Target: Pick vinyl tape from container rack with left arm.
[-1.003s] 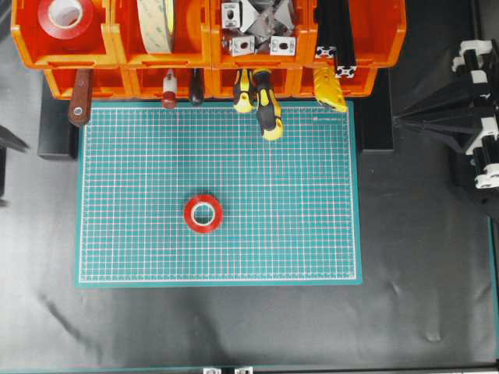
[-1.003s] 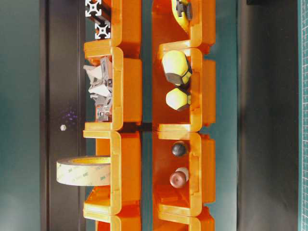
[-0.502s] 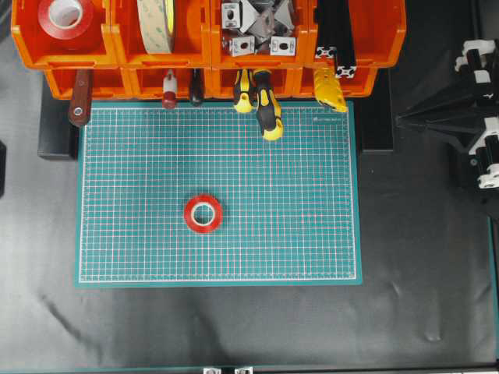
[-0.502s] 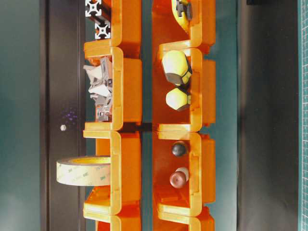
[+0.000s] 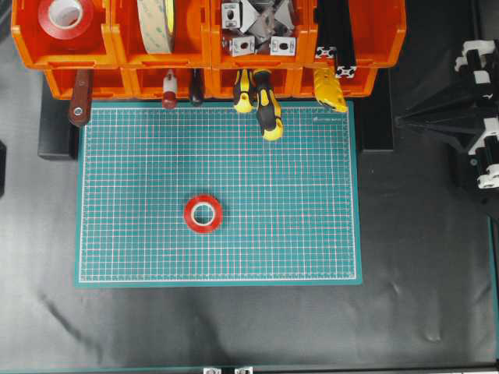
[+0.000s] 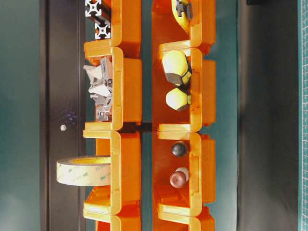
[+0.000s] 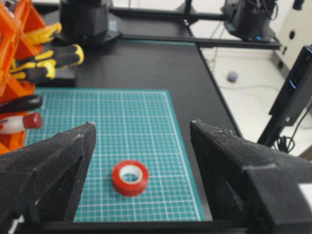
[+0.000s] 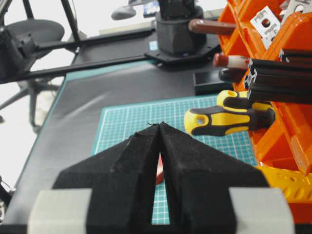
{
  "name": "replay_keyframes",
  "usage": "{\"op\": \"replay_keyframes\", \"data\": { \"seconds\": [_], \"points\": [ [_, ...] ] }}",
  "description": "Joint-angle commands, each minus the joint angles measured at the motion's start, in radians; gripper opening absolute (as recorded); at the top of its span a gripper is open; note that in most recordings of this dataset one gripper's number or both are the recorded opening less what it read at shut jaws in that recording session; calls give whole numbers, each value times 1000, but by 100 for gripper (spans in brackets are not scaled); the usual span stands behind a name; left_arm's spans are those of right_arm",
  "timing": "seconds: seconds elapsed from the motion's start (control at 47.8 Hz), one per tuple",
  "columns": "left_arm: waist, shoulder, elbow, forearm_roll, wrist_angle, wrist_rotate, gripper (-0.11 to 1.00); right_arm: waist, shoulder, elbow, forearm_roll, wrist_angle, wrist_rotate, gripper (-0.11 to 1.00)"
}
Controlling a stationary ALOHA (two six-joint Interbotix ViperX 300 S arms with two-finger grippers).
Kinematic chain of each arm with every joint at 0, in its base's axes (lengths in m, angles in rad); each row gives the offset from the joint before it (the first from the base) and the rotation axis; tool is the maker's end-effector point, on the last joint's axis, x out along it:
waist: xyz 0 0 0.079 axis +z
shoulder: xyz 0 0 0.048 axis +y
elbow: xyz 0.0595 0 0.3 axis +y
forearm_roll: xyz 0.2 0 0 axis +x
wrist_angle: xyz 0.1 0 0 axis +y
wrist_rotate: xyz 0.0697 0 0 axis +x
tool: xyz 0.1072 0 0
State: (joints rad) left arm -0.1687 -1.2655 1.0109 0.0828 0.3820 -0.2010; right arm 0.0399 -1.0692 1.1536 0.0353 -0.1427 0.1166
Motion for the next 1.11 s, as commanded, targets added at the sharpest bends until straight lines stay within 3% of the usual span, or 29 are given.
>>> {"op": "replay_keyframes", "data": {
  "seconds": [0.0,1.087],
  "points": [
    [3,8,-9,0,-11,-2,75,2,6,-11,-8,-2,-6,0],
    [3,21,18,0,-15,-5,75,0,0,-6,-41,-14,-11,0]
  ]
}}
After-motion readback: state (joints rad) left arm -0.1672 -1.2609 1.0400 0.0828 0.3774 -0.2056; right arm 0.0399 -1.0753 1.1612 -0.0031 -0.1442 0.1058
